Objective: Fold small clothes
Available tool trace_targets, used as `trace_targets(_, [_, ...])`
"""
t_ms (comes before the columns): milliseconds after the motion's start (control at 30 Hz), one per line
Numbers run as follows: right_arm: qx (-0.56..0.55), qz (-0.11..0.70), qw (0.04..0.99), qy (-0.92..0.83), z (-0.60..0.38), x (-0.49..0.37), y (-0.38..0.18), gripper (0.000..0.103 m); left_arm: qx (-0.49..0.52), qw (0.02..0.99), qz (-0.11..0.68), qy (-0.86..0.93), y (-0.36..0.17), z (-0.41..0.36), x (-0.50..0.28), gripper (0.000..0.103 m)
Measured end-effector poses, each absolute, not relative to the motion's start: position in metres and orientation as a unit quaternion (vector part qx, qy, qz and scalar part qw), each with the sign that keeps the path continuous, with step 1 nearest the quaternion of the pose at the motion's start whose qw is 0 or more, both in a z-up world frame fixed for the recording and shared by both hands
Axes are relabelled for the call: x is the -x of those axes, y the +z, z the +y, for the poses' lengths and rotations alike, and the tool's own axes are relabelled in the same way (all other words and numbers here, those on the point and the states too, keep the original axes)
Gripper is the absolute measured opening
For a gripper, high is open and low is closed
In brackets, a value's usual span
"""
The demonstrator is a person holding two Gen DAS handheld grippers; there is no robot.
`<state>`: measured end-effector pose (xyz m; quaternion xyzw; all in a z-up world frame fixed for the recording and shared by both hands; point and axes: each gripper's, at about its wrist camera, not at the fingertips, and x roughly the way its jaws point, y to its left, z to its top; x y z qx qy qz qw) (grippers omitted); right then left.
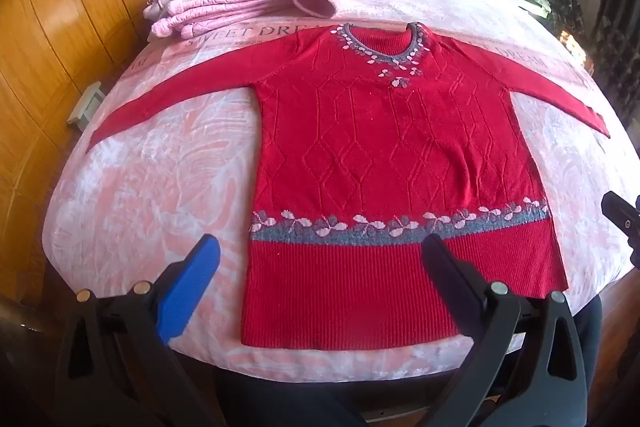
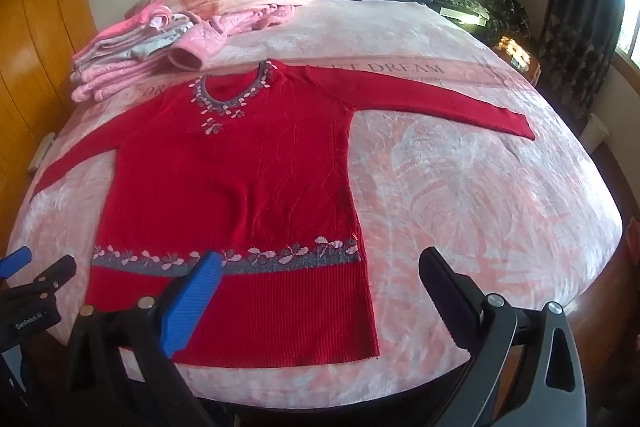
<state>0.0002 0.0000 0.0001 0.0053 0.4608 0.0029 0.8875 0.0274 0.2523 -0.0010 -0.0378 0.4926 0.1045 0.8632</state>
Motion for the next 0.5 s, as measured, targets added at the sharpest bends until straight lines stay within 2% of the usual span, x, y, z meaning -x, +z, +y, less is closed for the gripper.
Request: trace_targets(500, [-0.029,0.46,0.888,0.01,-0.0069,-0.0007,-0.0027,0.099,0.025,0.867,0.486,0.11,0.0024,0.2466,-0.0231,0.1])
